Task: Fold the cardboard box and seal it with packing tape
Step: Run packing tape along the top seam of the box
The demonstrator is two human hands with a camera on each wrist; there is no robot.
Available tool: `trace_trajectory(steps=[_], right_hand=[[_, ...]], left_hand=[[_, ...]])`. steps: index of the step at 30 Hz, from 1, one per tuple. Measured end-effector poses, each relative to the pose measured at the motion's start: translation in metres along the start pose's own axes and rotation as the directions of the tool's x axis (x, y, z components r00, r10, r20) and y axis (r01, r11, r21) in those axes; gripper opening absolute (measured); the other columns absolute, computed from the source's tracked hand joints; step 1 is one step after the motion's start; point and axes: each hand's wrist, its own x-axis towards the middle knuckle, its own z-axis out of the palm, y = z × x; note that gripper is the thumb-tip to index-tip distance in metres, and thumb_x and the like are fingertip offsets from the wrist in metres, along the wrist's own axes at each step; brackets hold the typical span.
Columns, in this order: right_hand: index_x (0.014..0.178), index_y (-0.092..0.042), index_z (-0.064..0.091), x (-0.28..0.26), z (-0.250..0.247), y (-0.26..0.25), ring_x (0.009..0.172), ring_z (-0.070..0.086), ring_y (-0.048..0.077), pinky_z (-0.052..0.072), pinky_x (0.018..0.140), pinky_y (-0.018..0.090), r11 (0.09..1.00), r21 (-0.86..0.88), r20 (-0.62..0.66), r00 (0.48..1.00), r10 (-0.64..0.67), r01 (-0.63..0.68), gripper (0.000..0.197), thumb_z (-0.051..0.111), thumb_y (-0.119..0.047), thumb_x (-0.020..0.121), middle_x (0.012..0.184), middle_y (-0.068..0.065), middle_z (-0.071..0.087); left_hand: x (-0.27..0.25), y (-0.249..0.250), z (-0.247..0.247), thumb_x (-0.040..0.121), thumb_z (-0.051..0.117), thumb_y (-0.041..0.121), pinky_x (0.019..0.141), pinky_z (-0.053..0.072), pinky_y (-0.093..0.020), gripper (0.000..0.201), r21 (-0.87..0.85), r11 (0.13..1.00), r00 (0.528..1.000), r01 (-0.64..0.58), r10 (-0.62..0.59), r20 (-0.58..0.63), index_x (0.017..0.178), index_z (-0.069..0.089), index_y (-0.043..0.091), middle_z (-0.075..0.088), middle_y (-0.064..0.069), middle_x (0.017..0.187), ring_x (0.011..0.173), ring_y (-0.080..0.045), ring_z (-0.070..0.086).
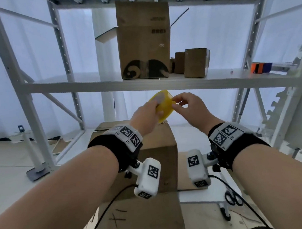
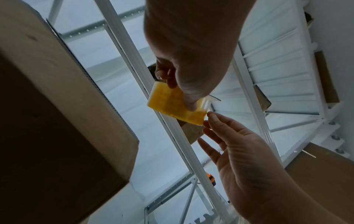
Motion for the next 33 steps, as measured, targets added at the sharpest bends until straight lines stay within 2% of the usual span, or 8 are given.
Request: trace_trajectory(steps=[4, 12, 17, 20, 25, 28, 30, 33], right_hand=[[0.097, -0.012, 0.066, 0.008, 0.029, -0.021, 0.091, 0.056, 0.015, 0.041, 0.074, 0.012, 0.999, 0.026, 0.076, 0.996, -0.035, 0.034, 0.009, 0.063, -0.015, 0.089, 0.103, 0.003, 0.058], [0.091, -0.009, 0.066, 0.029, 0.083, -0.018, 0.082, 0.059, 0.016, 0.046, 0.073, 0.017, 0.980, 0.197, 0.062, 0.998, -0.022, 0.010, 0.013, 0.071, -0.019, 0.083, 0.092, 0.008, 0.066], [0.098, -0.009, 0.065, 0.044, 0.113, -0.015, 0.085, 0.058, 0.014, 0.043, 0.069, 0.008, 0.980, 0.193, 0.108, 0.991, -0.076, 0.055, 0.018, 0.071, -0.017, 0.084, 0.095, 0.003, 0.062], [0.106, -0.008, 0.063, 0.051, 0.126, -0.016, 0.089, 0.057, 0.013, 0.047, 0.074, 0.011, 0.975, 0.205, 0.167, 0.979, -0.117, 0.081, 0.026, 0.071, -0.017, 0.083, 0.101, 0.002, 0.059], [0.094, -0.011, 0.067, 0.057, 0.140, -0.016, 0.080, 0.060, 0.010, 0.044, 0.067, 0.008, 0.982, 0.171, 0.122, 0.988, -0.098, 0.077, 0.010, 0.064, -0.018, 0.089, 0.089, 0.002, 0.067], [0.089, -0.013, 0.064, 0.056, 0.143, -0.021, 0.076, 0.057, 0.010, 0.043, 0.067, 0.013, 0.981, 0.193, 0.115, 0.992, -0.044, 0.021, 0.014, 0.057, -0.024, 0.094, 0.082, -0.001, 0.063], [0.089, -0.012, 0.064, 0.055, 0.142, -0.023, 0.076, 0.056, 0.010, 0.045, 0.069, 0.018, 0.970, 0.243, 0.162, 0.986, -0.025, -0.015, 0.018, 0.060, -0.029, 0.093, 0.082, -0.001, 0.063], [0.093, -0.011, 0.065, 0.055, 0.139, -0.024, 0.077, 0.055, 0.007, 0.045, 0.067, 0.012, 0.960, 0.278, 0.275, 0.960, -0.046, -0.034, 0.022, 0.072, -0.030, 0.084, 0.087, -0.002, 0.062]], left_hand=[[-0.009, -0.027, -0.020, 0.098, 0.046, 0.025, 0.075, 0.041, -0.028, 0.027, -0.016, 0.998, 0.997, 0.059, -0.059, -0.050, 0.120, 0.052, 0.011, 0.061, -0.006, 0.103, 0.084, -0.019, 0.053], [-0.007, -0.080, -0.019, 0.094, 0.055, 0.034, 0.078, 0.047, -0.031, 0.031, -0.269, 0.959, 0.980, 0.093, -0.136, -0.146, 0.112, 0.063, 0.010, 0.064, -0.004, 0.097, 0.087, -0.019, 0.058], [-0.004, -0.102, -0.017, 0.094, 0.053, 0.037, 0.083, 0.050, -0.036, 0.033, -0.249, 0.951, 0.959, 0.182, -0.228, -0.170, 0.113, 0.062, 0.010, 0.065, -0.006, 0.102, 0.091, -0.021, 0.059], [-0.004, -0.110, -0.023, 0.096, 0.050, 0.036, 0.080, 0.048, -0.030, 0.034, -0.237, 0.944, 0.948, 0.231, -0.273, -0.162, 0.117, 0.059, 0.011, 0.063, -0.005, 0.106, 0.092, -0.019, 0.057], [-0.012, -0.119, -0.027, 0.096, 0.050, 0.035, 0.085, 0.048, -0.032, 0.036, -0.236, 0.932, 0.938, 0.276, -0.315, -0.144, 0.121, 0.057, 0.010, 0.062, -0.006, 0.110, 0.097, -0.021, 0.057], [-0.013, -0.119, -0.026, 0.097, 0.049, 0.036, 0.083, 0.046, -0.030, 0.037, -0.235, 0.926, 0.934, 0.296, -0.333, -0.132, 0.122, 0.057, 0.010, 0.061, -0.005, 0.110, 0.097, -0.020, 0.057], [-0.012, -0.118, -0.025, 0.097, 0.048, 0.036, 0.082, 0.045, -0.029, 0.037, -0.246, 0.918, 0.929, 0.311, -0.348, -0.125, 0.122, 0.056, 0.010, 0.061, -0.005, 0.110, 0.097, -0.019, 0.057], [-0.011, -0.121, -0.024, 0.096, 0.048, 0.041, 0.080, 0.044, -0.027, 0.041, -0.225, 0.916, 0.921, 0.332, -0.366, -0.131, 0.123, 0.056, 0.012, 0.061, -0.002, 0.109, 0.096, -0.019, 0.057]])
